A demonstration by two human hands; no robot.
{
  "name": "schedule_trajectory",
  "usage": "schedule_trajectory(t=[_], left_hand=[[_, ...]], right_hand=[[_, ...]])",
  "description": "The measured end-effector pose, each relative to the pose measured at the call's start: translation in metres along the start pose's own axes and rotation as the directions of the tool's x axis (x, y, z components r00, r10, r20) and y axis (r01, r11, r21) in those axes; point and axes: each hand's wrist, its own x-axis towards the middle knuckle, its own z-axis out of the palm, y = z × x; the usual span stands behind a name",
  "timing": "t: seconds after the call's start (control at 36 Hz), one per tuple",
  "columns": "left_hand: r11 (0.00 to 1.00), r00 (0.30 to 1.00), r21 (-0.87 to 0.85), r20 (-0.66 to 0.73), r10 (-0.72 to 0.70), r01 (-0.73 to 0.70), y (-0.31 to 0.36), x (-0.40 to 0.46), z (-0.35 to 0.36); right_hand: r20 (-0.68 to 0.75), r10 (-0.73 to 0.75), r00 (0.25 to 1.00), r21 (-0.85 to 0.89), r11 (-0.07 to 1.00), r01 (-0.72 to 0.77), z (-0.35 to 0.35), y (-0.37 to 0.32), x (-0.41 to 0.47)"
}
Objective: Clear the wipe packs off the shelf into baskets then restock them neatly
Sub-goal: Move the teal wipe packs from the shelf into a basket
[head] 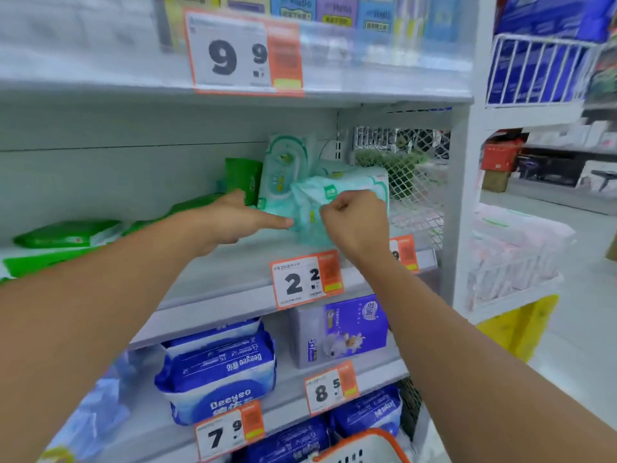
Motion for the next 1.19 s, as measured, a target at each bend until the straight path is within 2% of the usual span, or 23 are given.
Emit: schedule_trajectory(t=[0.06,0.14,0.28,0.33,0.39,0.44,0.47,0.53,0.58,0.64,0.69,0.81,0.92,0.97,1.06,1.14,1.19], left_hand=[[0.998,0.999,-0.05,0.002,-0.038,0.038,-0.009,0.012,-0.005],[0.988,0.995,-0.135,0.075,-0.07,0.08,-0.019,0.024,0.0],[0.981,0.99,-0.194,0.14,0.026,0.002,-0.006,0.034,0.022],[0.978,0.985,-0.209,0.165,0.052,-0.017,0.004,0.037,0.03],[0.968,0.978,-0.25,0.203,0.054,-0.002,0.011,0.04,0.038],[0.95,0.972,-0.313,0.227,0.066,0.009,0.016,0.041,0.046],[0.939,0.973,-0.344,0.224,0.061,0.02,0.017,0.041,0.05],[0.914,0.98,-0.405,0.187,0.07,0.012,0.016,0.043,0.054],[0.902,0.994,-0.43,0.084,0.075,-0.032,0.009,0.041,0.049],[0.911,0.995,-0.403,-0.002,0.101,-0.093,-0.005,0.037,0.034],[0.907,0.984,-0.384,-0.026,0.178,-0.174,-0.019,0.029,0.015],[0.878,0.955,-0.38,-0.067,0.287,-0.291,-0.03,-0.012,-0.029],[0.854,0.935,-0.39,-0.068,0.348,-0.345,-0.035,-0.067,-0.062],[0.852,0.932,-0.39,-0.049,0.359,-0.349,-0.043,-0.098,-0.075],[0.891,0.952,-0.365,0.041,0.304,-0.269,-0.065,-0.139,-0.08],[0.927,0.962,-0.34,0.162,0.22,-0.155,-0.099,-0.175,-0.065],[0.929,0.964,-0.354,0.193,0.184,-0.107,-0.116,-0.191,-0.052]], right_hand=[[-0.065,0.092,0.994,-0.057,0.994,-0.096,-0.009,0.02,0.017],[0.034,0.25,0.968,-0.066,0.967,-0.247,-0.021,0.045,0.036],[0.258,0.291,0.921,-0.051,0.956,-0.287,-0.027,0.04,0.072],[0.388,0.355,0.85,-0.034,0.928,-0.372,-0.03,0.035,0.091],[0.583,0.364,0.727,-0.062,0.912,-0.406,-0.034,0.036,0.1],[0.661,0.362,0.657,-0.086,0.907,-0.413,-0.035,0.051,0.113],[0.66,0.351,0.664,-0.078,0.911,-0.404,-0.038,0.052,0.111],[0.605,0.319,0.73,-0.009,0.919,-0.393,-0.047,0.048,0.098],[0.563,0.261,0.784,0.115,0.915,-0.388,-0.051,0.048,0.086],[0.592,0.181,0.785,0.194,0.914,-0.357,-0.049,0.046,0.071],[0.598,0.108,0.794,0.256,0.913,-0.317,-0.043,0.038,0.058],[0.509,-0.047,0.86,0.445,0.869,-0.216,-0.038,-0.001,0.03],[0.518,-0.174,0.837,0.602,0.77,-0.213,-0.044,-0.039,-0.006],[0.58,-0.196,0.791,0.621,0.734,-0.274,-0.046,-0.048,-0.027],[0.717,-0.212,0.664,0.591,0.69,-0.417,-0.042,-0.043,-0.067],[0.844,-0.156,0.513,0.441,0.746,-0.5,-0.031,-0.028,-0.11],[0.887,-0.109,0.448,0.348,0.796,-0.495,-0.027,-0.022,-0.125]])
